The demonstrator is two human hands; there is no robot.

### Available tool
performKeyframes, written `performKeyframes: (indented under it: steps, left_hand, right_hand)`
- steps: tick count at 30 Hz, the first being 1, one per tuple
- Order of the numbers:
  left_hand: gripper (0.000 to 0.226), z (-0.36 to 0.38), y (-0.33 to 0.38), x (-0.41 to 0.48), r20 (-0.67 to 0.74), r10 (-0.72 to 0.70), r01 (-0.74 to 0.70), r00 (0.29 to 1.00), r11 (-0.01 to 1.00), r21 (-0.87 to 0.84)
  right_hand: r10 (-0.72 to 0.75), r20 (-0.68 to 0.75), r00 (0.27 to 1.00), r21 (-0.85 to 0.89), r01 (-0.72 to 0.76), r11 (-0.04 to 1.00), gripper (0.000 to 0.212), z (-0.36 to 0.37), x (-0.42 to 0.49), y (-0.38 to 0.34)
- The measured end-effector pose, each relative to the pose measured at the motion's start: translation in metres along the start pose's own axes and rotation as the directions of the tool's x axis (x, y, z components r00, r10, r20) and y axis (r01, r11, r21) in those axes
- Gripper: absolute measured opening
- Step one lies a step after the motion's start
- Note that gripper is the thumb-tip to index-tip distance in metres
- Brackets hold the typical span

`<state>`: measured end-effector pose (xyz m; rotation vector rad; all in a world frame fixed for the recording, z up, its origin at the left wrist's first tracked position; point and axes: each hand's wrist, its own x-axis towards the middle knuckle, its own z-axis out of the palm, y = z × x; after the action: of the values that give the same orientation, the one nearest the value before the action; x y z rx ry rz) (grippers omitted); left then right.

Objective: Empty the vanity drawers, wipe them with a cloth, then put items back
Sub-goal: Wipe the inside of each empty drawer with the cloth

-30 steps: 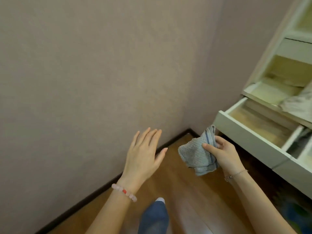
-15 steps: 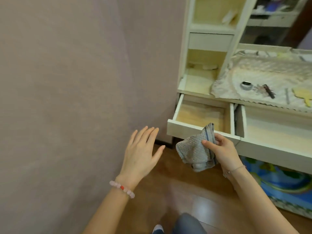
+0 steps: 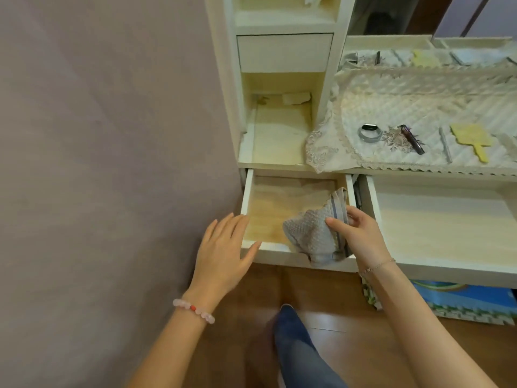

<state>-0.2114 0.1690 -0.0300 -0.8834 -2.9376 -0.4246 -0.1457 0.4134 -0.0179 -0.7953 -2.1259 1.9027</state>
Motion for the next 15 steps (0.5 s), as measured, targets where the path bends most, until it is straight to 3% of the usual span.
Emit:
performKeyframes:
  steps: [4, 8, 12, 15]
  left_hand:
    - [0.055, 0.027, -0.007, 0.049, 0.082, -0.040, 0.041, 0.996, 0.999, -0.004]
    - [0.055, 0.051, -0.018, 0.076, 0.144, -0.097, 0.100, 0.985, 0.995, -0.010]
    - [0.055, 0.069, -0.025, 0.095, 0.197, -0.119, 0.126, 0.973, 0.992, -0.023]
    - [0.055, 0.080, -0.029, 0.107, 0.220, -0.117, 0.129, 0.968, 0.991, -0.042]
  right_hand:
    - [0.079, -0.014, 0.997, -0.002, -0.079, 0.997, 0.015, -0.008, 0.056, 0.009]
    - [0.081, -0.014, 0.997, -0.128, -0.082, 0.988, 0.014, -0.009, 0.097, 0.029]
    - [0.059, 0.035, 0.998, -0.269, -0.047, 0.962, 0.015, 0.001, 0.126, 0.051]
    - [0.105, 0.085, 0.991, -0.271, -0.079, 0.959, 0.017, 0.021, 0.139, 0.067]
